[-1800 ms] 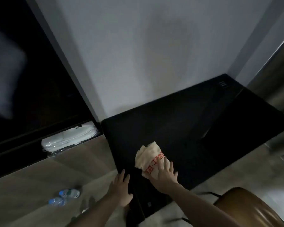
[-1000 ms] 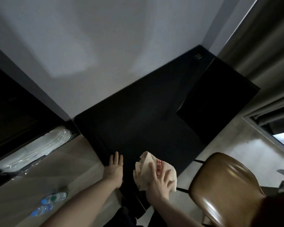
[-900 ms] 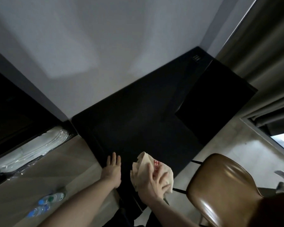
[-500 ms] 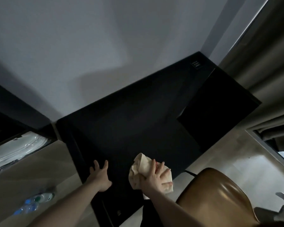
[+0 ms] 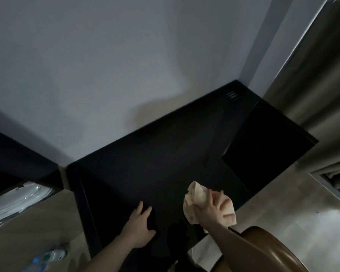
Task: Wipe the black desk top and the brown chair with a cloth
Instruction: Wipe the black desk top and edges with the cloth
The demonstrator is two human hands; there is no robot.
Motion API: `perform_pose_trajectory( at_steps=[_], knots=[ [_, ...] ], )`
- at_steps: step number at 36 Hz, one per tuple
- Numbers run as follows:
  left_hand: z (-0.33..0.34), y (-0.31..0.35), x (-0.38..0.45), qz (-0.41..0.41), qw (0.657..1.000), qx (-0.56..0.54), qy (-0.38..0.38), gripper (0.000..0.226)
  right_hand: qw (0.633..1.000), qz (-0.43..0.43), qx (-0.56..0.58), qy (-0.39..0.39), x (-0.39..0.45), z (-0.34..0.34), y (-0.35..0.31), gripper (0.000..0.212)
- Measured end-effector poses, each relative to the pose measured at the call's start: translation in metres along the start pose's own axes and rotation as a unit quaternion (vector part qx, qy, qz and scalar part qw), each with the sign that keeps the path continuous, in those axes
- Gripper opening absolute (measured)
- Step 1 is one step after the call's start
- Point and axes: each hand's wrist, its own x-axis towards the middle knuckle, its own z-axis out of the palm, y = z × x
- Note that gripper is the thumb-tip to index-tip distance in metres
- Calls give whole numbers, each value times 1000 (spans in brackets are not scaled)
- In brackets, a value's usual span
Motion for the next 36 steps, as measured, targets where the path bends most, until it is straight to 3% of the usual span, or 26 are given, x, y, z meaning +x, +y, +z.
perform_pose_trajectory(
  at_steps=[3,12,18,25,32,36],
  knots=[
    [-4,3,-6,10,1000,6,12,88,999,46,8,5,-30,9,-18,92],
    [-9,-6,-10,14,998,55,12,84,1000,11,-10,18,-53,38,-13,96],
    [-23,13,-2,18,996,83,-1,84,999,46,11,-14,-36,30,-12,89],
    [-48,64,22,29,996,86,5,85,995,80,38,-52,4,-11,-11,86],
    [-72,136,67,39,996,79,9,85,987,132,86,-28,67,-83,2,97],
    [-84,189,100,36,996,82,-3,84,986,139,97,0,119,-140,22,93]
  ],
)
